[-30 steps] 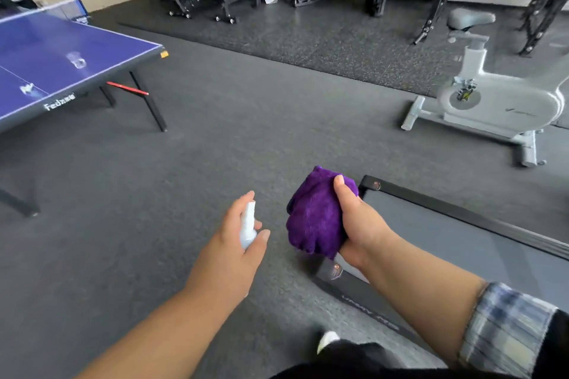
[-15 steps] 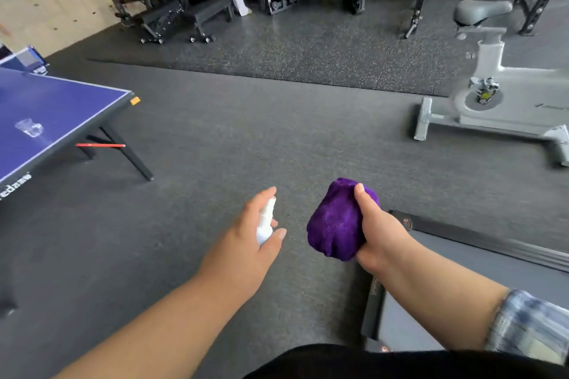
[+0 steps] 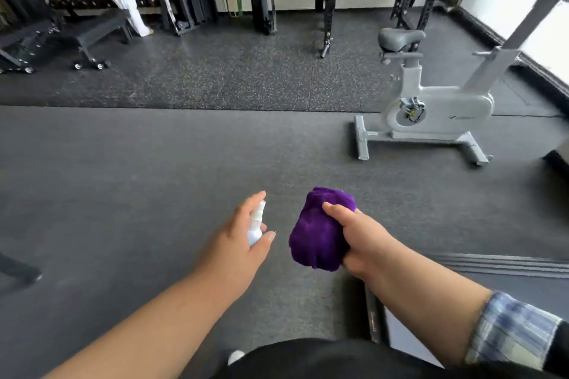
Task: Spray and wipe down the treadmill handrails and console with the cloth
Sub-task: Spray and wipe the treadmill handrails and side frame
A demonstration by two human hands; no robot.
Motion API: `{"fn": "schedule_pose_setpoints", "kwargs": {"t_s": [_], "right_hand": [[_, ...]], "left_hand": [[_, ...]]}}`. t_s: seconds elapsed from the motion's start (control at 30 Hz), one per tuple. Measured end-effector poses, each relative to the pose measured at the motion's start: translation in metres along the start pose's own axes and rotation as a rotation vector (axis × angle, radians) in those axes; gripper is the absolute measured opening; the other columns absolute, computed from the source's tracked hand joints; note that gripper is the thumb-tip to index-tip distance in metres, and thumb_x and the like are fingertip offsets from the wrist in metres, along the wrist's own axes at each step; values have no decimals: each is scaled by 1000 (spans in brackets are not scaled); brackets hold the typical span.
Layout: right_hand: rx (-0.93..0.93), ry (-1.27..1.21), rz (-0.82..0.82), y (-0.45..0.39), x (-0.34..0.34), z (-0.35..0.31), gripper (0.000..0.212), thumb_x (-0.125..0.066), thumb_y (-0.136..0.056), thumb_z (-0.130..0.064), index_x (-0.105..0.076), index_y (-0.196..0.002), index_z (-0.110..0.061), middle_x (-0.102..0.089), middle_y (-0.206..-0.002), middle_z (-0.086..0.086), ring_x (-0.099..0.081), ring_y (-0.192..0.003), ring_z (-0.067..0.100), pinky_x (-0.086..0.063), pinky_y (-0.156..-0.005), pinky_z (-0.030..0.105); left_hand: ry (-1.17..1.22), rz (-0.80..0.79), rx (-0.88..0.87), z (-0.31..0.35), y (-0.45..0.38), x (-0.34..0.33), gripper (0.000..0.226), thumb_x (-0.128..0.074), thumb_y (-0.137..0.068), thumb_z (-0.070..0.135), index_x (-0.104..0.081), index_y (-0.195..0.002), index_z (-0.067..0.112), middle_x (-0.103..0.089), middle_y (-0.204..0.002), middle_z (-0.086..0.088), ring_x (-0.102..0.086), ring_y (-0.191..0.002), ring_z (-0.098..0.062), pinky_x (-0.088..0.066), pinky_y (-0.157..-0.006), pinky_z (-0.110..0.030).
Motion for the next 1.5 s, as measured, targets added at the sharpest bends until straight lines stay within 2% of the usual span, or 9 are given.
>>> {"fn": "schedule_pose_setpoints", "kwargs": {"t_s": [0.17,0.33,0.53,0.63,0.73,0.9,1.0,1.23,1.5], "right_hand": [[138,113,214,-69,-14,-45,30,-73,-80,-23,-69,-109,-27,-75,-105,13,-71,-98,36,-55,-86,63],[236,77,397,-110,6,-94,36,-74,-67,-36,-72,-102,-37,-77,-99,-1,-72,-98,24,-58,-87,51],[358,119,603,-164,65,-168,35,-67,-70,-42,-67,-105,-43,-76,-94,-10,-71,-96,16,-58,-86,43],[427,133,682,-204,100,-222,22,-65,-79,-40,-63,-93,-57,-73,-85,-22,-69,-83,0,-55,-76,33],[452,160,704,-244,130,-295,31,-64,-89,-32,-60,-86,-63,-71,-81,-24,-68,-79,-3,-54,-75,30],[476,160,716,-303,173,-398,32,-61,-76,-44,-63,-108,-50,-74,-96,-10,-70,-96,18,-57,-91,47],[488,129,757,-332,201,-440,25,-60,-73,-47,-62,-93,-62,-74,-90,-19,-70,-94,11,-58,-89,43],[546,-207,877,-394,284,-499,22,-65,-96,-21,-68,-112,-36,-76,-107,-3,-71,-105,18,-53,-98,48],[717,-529,1113,-408,351,-593,19,-62,-98,-17,-69,-112,-28,-76,-106,4,-74,-97,23,-59,-80,43]], "left_hand": [[-41,-211,-137,-27,-120,-1,68,-59,-91,47,-11,-123,83,-56,-108,29,-59,-81,-2,-53,-58,-33],[-86,-372,-285,0,-224,-38,68,-58,-90,50,-8,-122,82,-55,-105,32,-55,-82,11,-39,-58,-14],[-121,-461,-445,60,-348,-107,69,-58,-88,50,-8,-124,81,-58,-101,33,-54,-81,14,-33,-62,-8],[-120,-475,-478,97,-419,-148,69,-60,-87,48,-9,-121,81,-59,-99,34,-56,-80,13,-36,-59,-9],[-115,-496,-532,142,-490,-189,68,-60,-85,48,-12,-122,80,-57,-101,37,-58,-78,9,-38,-58,-11],[-77,-541,-601,202,-590,-259,69,-65,-88,41,-19,-128,72,-61,-98,30,-54,-88,18,-35,-62,-6],[-16,-580,-643,232,-643,-303,71,-66,-87,41,-17,-124,77,-56,-102,39,-53,-88,19,-38,-63,-12],[122,-787,-810,313,-754,-419,77,-71,-89,30,-20,-124,77,-64,-95,19,-60,-85,9,-39,-64,-2],[217,-1084,-1179,472,-822,-516,81,-72,-89,27,-20,-127,76,-61,-105,21,-61,-93,9,-40,-72,-1]]}}
Point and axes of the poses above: each hand's wrist, its own y-axis away from the middle knuckle, its own x-axis out of the back of the hand, z = x × y, the point moved 6 cm from there along -y, towards the middle knuckle
